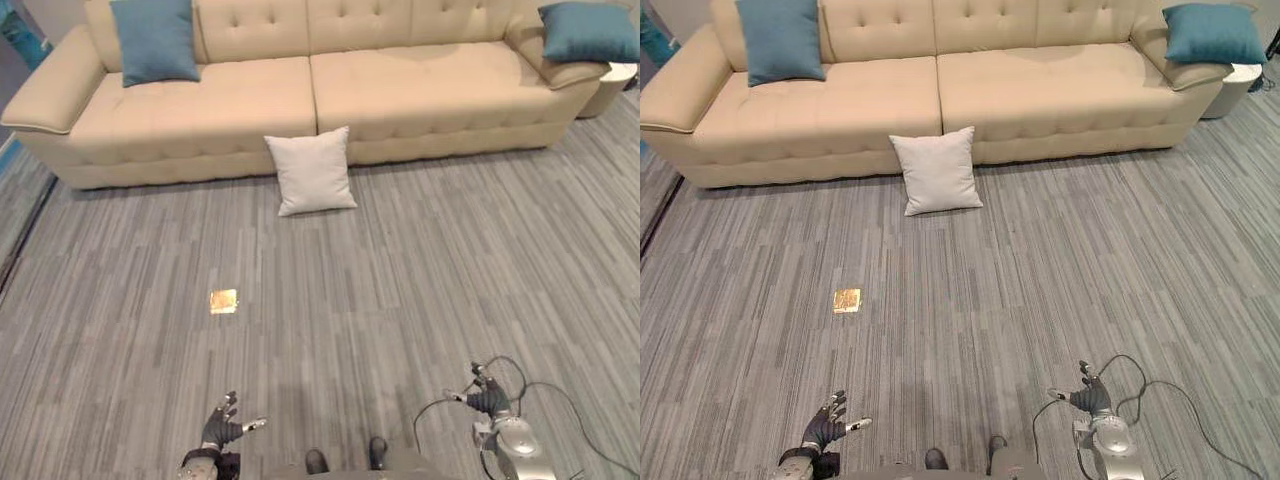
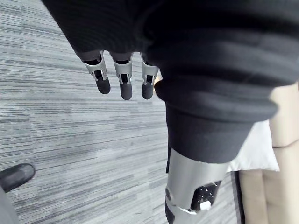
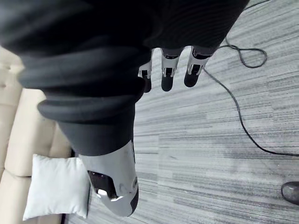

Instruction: Pick up cushions and gather them together orderly.

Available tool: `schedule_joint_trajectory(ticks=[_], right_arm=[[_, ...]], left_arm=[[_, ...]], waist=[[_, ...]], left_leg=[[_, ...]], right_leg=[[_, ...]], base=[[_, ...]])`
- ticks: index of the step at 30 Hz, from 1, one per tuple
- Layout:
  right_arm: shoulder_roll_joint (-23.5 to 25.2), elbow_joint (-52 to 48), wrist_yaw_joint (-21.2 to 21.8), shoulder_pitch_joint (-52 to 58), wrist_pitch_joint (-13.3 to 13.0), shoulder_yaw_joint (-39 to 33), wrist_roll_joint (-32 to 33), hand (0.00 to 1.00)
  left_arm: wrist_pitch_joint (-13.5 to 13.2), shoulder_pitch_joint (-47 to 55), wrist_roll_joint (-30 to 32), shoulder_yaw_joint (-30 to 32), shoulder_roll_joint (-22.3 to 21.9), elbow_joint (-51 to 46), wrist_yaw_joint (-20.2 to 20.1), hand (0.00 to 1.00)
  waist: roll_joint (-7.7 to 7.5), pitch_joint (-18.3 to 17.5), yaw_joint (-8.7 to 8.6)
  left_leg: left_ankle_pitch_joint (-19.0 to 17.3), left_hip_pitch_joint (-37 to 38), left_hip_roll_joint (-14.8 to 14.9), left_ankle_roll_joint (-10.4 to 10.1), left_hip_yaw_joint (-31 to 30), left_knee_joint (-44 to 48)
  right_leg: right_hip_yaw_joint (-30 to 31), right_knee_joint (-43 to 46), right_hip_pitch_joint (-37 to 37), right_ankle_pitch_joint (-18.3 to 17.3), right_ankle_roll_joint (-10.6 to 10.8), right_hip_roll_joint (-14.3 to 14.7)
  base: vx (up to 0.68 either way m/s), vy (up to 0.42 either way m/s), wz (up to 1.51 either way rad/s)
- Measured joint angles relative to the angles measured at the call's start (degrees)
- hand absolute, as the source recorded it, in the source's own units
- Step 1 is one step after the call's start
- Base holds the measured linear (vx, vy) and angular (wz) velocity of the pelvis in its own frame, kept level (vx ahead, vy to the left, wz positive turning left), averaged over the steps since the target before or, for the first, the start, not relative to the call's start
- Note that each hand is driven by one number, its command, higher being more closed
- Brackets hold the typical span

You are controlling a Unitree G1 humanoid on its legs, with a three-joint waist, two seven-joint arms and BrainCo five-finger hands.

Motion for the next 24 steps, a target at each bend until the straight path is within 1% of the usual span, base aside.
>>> schedule_joint_trajectory(ticks=[1, 2, 3, 4, 5, 6, 7, 8, 9, 10, 11, 12, 13, 14, 15, 16, 17, 18, 19, 20, 21, 22, 23, 24], right_arm=[[0.0, -0.1, 0.1, -0.1, 0.0, 0.5, 0.0, 0.0], [-0.1, -0.6, 0.0, -0.2, 0.0, 1.2, 0.0, 0.0], [-0.2, -1.7, 0.0, -0.3, 0.0, 1.8, 0.1, 0.0], [-0.2, -2.0, 0.0, -0.3, 0.0, 2.0, 0.2, 0.0], [-0.3, -2.2, 0.0, -0.5, -0.1, 2.0, 0.3, 0.0], [-0.3, -2.2, 0.0, -0.2, 0.0, 2.3, 0.3, 0.0], [-0.3, -2.3, 0.0, 0.5, 0.0, 2.7, 0.3, 0.0], [-0.4, -2.3, 0.0, 0.9, 0.0, 2.7, 0.3, 0.0], [-0.6, -2.3, 0.1, 0.6, 0.2, 2.6, 0.3, 0.0], [-0.2, -3.4, 0.2, 0.4, 0.2, 2.6, 0.3, 0.0], [-0.3, -4.1, 0.2, 0.5, 0.1, 2.6, 0.3, 0.0], [-0.3, -4.4, 0.2, 0.4, 0.1, 2.6, 0.3, 0.0], [-0.3, -4.3, 0.2, 0.3, 0.0, 2.7, 0.4, 0.0], [-0.1, -4.4, 0.1, 0.3, -0.1, 2.8, 0.5, 0.0], [-0.1, -4.4, 0.0, 0.3, -0.4, 3.0, 1.5, 0.0], [-0.2, -4.5, -0.2, 0.2, -0.7, 2.9, 2.1, 0.0], [-0.2, -4.5, -0.2, 0.1, -0.9, 2.8, 2.2, 0.0], [-0.3, -4.6, -0.4, -0.5, -0.9, 2.8, 2.6, 0.0], [-0.4, -4.6, -0.4, -0.9, -0.9, 2.6, 2.7, 0.0], [-0.4, -4.4, -1.0, -1.5, -0.9, 2.5, 2.7, 0.0], [-0.2, -4.3, -1.2, -2.0, -0.9, 2.4, 2.8, 0.0], [-0.1, -4.3, -1.3, -2.0, -1.2, 2.5, 2.8, 0.0], [-0.1, -3.9, -1.4, -1.8, -1.2, 2.6, 2.8, 0.0], [0.2, -3.6, -1.4, -1.7, -1.1, 2.8, 2.8, 0.0]], left_arm=[[0.0, -0.5, 0.0, -0.2, 0.2, 0.0, 0.1, 0.0], [0.0, -1.4, 0.0, -0.7, 0.6, 0.0, 0.1, 0.0], [0.0, -2.6, 0.0, -0.8, 0.9, -0.2, 0.2, 0.0], [0.0, -3.2, 0.0, -1.0, 1.0, -0.2, 0.2, 0.0], [0.0, -3.9, 0.0, -1.2, 0.9, -0.2, 0.2, 0.0], [0.0, -4.8, 0.0, -1.2, 0.8, -0.2, 0.2, 0.0], [0.0, -4.8, 0.0, -1.4, 0.8, 0.1, 0.3, 0.0], [0.0, -4.6, 0.0, -1.5, 0.6, 0.6, 0.3, 0.0], [0.0, -4.4, 0.0, -1.5, -0.1, 1.0, 0.3, 0.0], [0.0, -4.6, 0.0, -1.6, -0.2, 1.1, 0.1, 0.0], [0.0, -4.7, 0.0, -1.6, -0.5, 1.2, 0.1, 0.0], [0.0, -4.6, 0.0, -1.6, -1.2, 1.6, 0.0, 0.0], [-0.1, -4.3, 0.0, -1.6, -1.6, 1.6, -0.2, 0.0], [-0.1, -4.2, 0.0, -1.6, -1.6, 1.6, -0.2, 0.0], [-0.1, -3.9, 0.0, -1.5, -1.6, 1.7, -0.2, 0.0], [-0.2, -3.5, 0.0, -1.4, -1.6, 1.6, -0.2, 0.0], [-0.3, -3.4, 0.0, -1.3, -1.6, 1.7, -0.2, 0.0], [-0.3, -3.4, 0.0, -1.1, -1.6, 1.7, -0.2, 0.0], [-0.3, -3.3, 0.0, -1.0, -1.6, 1.7, -0.2, 0.0], [-0.3, -3.1, 0.0, -0.9, -1.6, 1.8, -0.2, 0.0], [-0.3, -2.8, 0.0, -0.8, -1.7, 1.8, -0.1, 0.0], [-0.3, -1.8, 0.0, -0.8, -2.1, 1.9, 0.0, 0.0], [-0.3, -1.0, 0.0, -0.8, -2.2, 2.0, 0.1, 0.0], [-0.3, -0.7, -0.3, -0.4, -2.2, 2.1, 0.3, 0.0]], waist=[[0.09, 0.3, -0.07], [0.46, 0.9, -0.35], [0.61, 2.0, -1.15], [1.27, 2.9, -1.89], [1.1, 3.5, -2.33], [1.15, 3.9, -2.5], [0.57, 3.9, -2.65], [0.32, 3.9, -2.93], [1.79, 3.9, -3.33], [1.63, 3.9, -3.64], [1.62, 3.9, -3.64], [1.73, 4.1, -3.4], [1.98, 4.9, -3.21], [1.69, 5.4, -3.15], [1.08, 5.7, -2.03], [-0.49, 6.1, -1.4], [-0.75, 6.0, -0.94], [-0.52, 6.1, 0.08], [-0.52, 6.2, 0.44], [-0.67, 6.2, 1.59], [-1.02, 6.4, 2.12], [-0.44, 6.3, 3.11], [0.27, 6.0, 3.26], [0.24, 5.7, 3.68]], left_leg=[[-0.8, 0.8, 0.2, -0.4, 0.0, 0.4], [-1.5, 1.8, 0.6, -0.7, -0.2, 0.3], [-1.8, 3.4, 1.4, -1.4, -0.9, -0.3], [-1.9, 4.1, 1.9, -1.6, -1.5, -0.9], [-2.2, 5.6, 2.8, -2.3, -2.2, -1.9], [-2.7, 7.2, 3.5, -4.4, -2.8, -2.5], [-3.5, 9.5, 3.5, -6.5, -3.3, -3.0], [-4.0, 10.6, 4.0, -7.5, -3.6, -3.0], [-3.9, 10.9, 6.1, -9.1, -4.1, -0.9], [-1.5, 8.5, 6.6, -12.9, -4.6, 5.4], [0.4, 6.6, 7.3, -13.2, -4.6, 10.0], [6.8, 2.0, 9.7, -12.0, -4.7, 23.0], [9.4, -2.7, 13.6, -10.6, -4.8, 37.2], [8.4, -4.5, 15.0, -9.0, -4.2, 43.0], [6.6, -7.8, 16.6, -6.2, -2.9, 50.3], [5.6, -11.9, 16.5, -4.6, -1.9, 52.2], [5.1, -14.2, 16.4, -4.4, -1.3, 52.0], [4.1, -19.2, 16.1, -4.1, -0.5, 49.2], [3.6, -21.5, 15.4, -4.1, -0.5, 46.4], [3.4, -25.0, 13.0, -4.3, -1.0, 37.5], [4.1, -26.5, 10.8, -5.3, -2.6, 28.4], [7.7, -26.7, 7.8, -8.7, -6.4, 12.5], [12.6, -26.9, 7.5, -8.8, -8.1, 7.5], [15.8, -26.6, 7.2, -6.7, -8.4, 9.0]], right_leg=[[-2.2, 0.4, -2.0, -0.8, -0.7, -0.7], [-4.1, -1.5, -4.8, -0.9, -1.0, -0.9], [-5.5, -5.6, -6.6, -0.3, -1.5, -0.5], [-6.2, -8.2, -7.6, 0.5, -1.6, -0.2], [-7.1, -12.1, -8.6, 2.8, -2.0, 0.3], [-7.0, -18.2, -10.1, 7.6, -2.3, 1.5], [-6.2, -21.8, -10.3, 13.1, -4.0, 1.6], [-5.7, -20.3, -10.0, 17.5, -5.8, 1.4], [-6.9, -14.1, -11.4, 14.7, -8.4, 1.5], [-7.2, -10.9, -11.3, 10.5, -8.8, 0.7], [-7.2, -10.5, -10.3, 9.2, -8.9, 0.5], [-7.7, -12.5, -6.1, 7.3, -9.2, 0.7], [-8.5, -16.4, 0.4, 6.6, -9.3, 1.8], [-8.6, -18.3, 3.7, 6.4, -9.5, 2.3], [-8.3, -21.8, 9.6, 6.2, -9.7, 2.8], [-7.5, -25.7, 14.4, 5.6, -9.4, 2.8], [-7.1, -27.4, 16.2, 5.3, -9.1, 2.8], [-6.3, -30.3, 19.2, 4.7, -8.4, 3.0], [-5.8, -31.3, 20.2, 4.7, -8.4, 3.0], [-4.3, -32.8, 21.8, 4.5, -8.2, 2.5], [-3.3, -33.9, 23.4, 3.9, -7.1, 1.7], [-1.4, -35.6, 26.4, 2.1, -4.9, 1.2], [-0.2, -36.1, 27.8, 0.6, -4.0, 1.5], [1.0, -35.8, 28.6, -0.5, -3.5, 1.4]], base=[[0.26, 0.056, -0.02], [0.38, 0.041, 0.17], [0.42, 0.017, 0.31], [0.48, -0.031, 0.45], [0.52, -0.065, 0.44], [0.7, -0.117, 0.48], [0.65, -0.13, 0.43], [0.67, -0.182, 0.35], [0.65, -0.221, 0.37], [0.77, -0.294, 0.28], [0.79, -0.317, 0.28], [0.66, -0.266, 0.25], [0.64, -0.234, 0.24], [0.6, -0.184, 0.13], [0.69, -0.17, -0.05], [0.56, -0.101, -0.09], [0.54, -0.05, -0.21], [0.41, -0.006, -0.24], [0.48, 0.034, -0.48], [0.49, 0.085, -0.59], [0.61, 0.157, -0.91], [0.53, 0.185, -0.89], [0.55, 0.264, -0.86], [0.58, 0.281, -0.62]])
